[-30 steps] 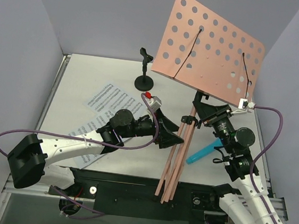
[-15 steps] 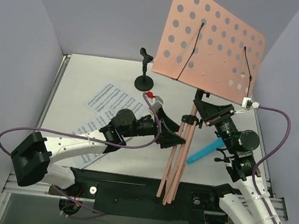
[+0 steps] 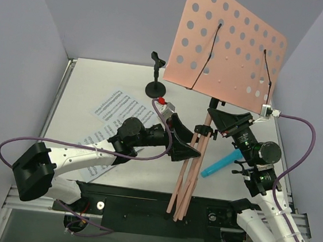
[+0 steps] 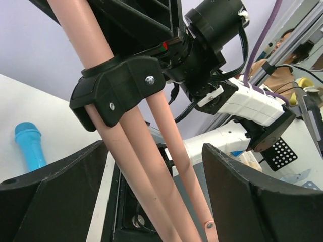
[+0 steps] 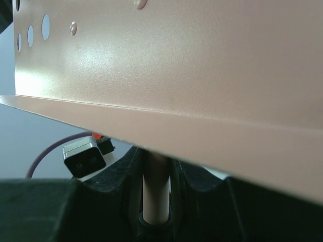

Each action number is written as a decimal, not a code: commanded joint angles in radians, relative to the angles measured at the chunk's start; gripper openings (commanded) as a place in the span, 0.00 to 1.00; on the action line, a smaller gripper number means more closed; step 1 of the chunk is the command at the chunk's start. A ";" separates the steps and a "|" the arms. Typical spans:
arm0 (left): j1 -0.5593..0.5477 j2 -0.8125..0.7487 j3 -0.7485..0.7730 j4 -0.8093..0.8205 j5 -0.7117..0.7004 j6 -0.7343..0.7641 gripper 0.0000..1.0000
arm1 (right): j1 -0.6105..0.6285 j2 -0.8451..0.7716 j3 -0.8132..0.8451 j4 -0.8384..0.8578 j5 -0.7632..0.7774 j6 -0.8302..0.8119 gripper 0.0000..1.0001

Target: Set up the instrument practice props

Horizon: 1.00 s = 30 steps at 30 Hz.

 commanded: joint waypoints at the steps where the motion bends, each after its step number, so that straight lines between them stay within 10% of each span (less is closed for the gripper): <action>1: -0.004 -0.021 0.048 0.067 0.056 0.004 0.87 | 0.000 -0.056 0.149 0.379 -0.006 0.040 0.00; 30: 0.137 0.024 0.372 -0.108 0.100 0.087 0.91 | 0.001 -0.102 0.156 0.293 -0.147 0.041 0.00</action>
